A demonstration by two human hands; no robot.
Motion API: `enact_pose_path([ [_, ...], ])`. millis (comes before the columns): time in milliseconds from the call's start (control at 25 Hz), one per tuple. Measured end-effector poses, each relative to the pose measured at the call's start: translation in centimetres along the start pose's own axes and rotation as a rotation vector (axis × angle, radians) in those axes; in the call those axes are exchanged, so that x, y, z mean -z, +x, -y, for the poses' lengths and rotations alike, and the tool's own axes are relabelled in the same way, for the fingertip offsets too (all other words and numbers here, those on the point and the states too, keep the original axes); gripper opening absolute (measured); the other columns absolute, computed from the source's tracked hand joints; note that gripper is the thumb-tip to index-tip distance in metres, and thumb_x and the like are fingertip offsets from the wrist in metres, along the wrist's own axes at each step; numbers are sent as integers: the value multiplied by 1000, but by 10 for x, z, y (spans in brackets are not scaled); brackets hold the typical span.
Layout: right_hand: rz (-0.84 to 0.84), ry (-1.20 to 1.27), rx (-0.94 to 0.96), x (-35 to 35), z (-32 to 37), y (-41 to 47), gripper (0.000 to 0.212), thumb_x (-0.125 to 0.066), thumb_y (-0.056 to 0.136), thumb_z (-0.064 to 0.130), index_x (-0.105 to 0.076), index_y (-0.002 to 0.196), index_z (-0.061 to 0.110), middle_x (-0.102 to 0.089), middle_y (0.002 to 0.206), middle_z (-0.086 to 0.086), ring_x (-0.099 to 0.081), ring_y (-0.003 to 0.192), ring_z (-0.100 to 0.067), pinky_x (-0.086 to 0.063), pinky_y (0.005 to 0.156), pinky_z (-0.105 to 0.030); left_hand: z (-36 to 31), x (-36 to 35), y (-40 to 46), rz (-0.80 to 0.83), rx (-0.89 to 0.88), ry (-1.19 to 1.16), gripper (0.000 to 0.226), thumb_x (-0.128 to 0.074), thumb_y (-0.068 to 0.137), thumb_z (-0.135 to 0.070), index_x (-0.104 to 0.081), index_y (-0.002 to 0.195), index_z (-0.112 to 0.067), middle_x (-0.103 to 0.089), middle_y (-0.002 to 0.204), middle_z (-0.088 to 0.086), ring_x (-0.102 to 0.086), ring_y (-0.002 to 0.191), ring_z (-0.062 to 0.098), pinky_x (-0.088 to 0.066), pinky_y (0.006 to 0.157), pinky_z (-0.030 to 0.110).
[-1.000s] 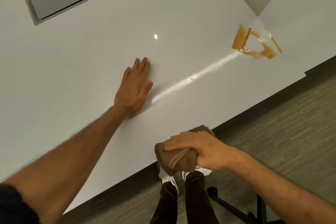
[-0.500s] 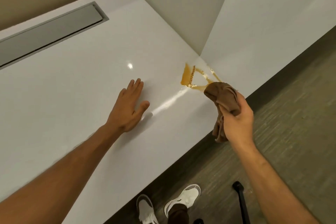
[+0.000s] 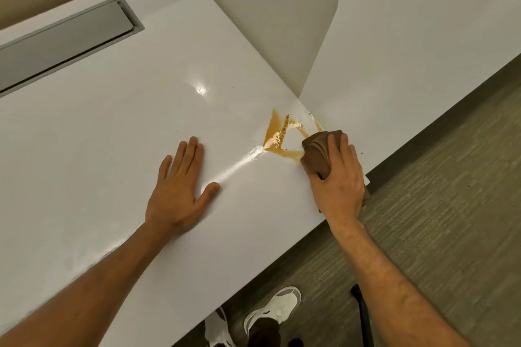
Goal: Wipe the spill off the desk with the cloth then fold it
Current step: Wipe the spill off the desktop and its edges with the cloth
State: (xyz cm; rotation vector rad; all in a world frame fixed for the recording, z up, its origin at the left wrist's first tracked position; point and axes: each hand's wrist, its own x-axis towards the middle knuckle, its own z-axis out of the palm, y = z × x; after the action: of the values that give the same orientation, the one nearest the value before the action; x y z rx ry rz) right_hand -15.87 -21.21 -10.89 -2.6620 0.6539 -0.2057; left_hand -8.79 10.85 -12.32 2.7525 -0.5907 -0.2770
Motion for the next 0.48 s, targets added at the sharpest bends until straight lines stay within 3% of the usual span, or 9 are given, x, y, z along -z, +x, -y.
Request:
enact_pose_path([
  [120,63,5,118,-4,12,-3,82,-82,82,20,-40,153,16,-37,161,-13,-41,143,-38,-39,114,-56,0,0,1,7,4,5,84,-31,103,-66,8,166,-26,14,174,-12,14,160,8,13,126,28],
  [360,89,150,432,-11,58,-59,80,-91,65,3,-59,138,5,-61,140,-18,-65,120,-37,-55,97,-51,-3,5,1,24,-4,38,85,-27,102,-67,10,166,-25,15,174,-9,14,160,10,16,126,27],
  [400,115,269,396,-8,58,-61,77,-89,68,0,-59,138,7,-62,138,-16,-65,120,-34,-57,97,-50,-3,6,1,26,-3,41,85,-26,102,-68,10,166,-25,15,174,-9,14,160,11,15,126,27],
  [480,147,547,131,2,53,-52,69,-80,80,1,-57,142,19,-64,136,-1,-63,121,-14,-55,100,-37,-4,6,1,34,-3,45,85,-25,102,-69,11,166,-25,16,174,-9,14,160,11,15,126,27],
])
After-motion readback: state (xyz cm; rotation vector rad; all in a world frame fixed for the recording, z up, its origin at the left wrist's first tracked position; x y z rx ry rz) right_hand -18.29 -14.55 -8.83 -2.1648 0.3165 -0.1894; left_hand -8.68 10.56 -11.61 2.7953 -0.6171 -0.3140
